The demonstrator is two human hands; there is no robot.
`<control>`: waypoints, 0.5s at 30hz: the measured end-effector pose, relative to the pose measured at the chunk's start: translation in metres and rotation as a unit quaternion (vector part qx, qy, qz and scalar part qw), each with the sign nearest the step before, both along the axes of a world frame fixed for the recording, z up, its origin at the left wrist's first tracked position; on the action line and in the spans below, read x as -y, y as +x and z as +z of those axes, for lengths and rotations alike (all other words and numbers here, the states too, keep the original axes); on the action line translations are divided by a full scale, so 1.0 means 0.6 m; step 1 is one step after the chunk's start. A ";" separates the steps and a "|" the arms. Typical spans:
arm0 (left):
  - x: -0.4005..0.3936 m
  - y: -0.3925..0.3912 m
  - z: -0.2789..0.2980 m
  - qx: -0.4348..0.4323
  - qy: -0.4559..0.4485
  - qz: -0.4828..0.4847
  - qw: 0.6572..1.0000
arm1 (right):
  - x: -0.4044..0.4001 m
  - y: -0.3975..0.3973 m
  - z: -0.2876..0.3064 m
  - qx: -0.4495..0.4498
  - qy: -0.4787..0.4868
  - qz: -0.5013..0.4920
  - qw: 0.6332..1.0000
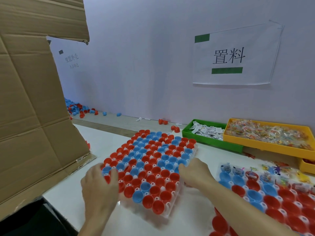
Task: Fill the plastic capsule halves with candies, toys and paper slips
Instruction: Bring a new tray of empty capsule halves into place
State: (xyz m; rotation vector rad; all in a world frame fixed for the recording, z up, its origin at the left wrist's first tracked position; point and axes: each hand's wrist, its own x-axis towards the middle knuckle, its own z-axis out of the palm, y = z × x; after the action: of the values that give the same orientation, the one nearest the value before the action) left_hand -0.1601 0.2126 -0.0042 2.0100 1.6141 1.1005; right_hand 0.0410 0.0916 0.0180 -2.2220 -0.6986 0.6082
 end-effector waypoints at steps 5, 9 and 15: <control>0.031 0.068 0.015 -0.173 0.005 -0.195 0.965 | 0.001 -0.015 -0.001 0.031 0.004 0.027 0.999; 0.050 0.112 0.029 -0.211 0.008 -0.248 0.946 | 0.029 0.001 0.011 0.081 -0.008 0.054 0.995; 0.130 0.194 0.052 -0.054 0.015 -0.431 0.901 | 0.142 0.093 0.065 0.116 0.084 0.089 0.986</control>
State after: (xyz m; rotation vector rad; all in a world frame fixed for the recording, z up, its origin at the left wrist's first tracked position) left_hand -0.0438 0.1349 0.0271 2.4289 0.5636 0.6628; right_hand 0.0967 0.0063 0.0573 -2.1060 -1.0386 0.3635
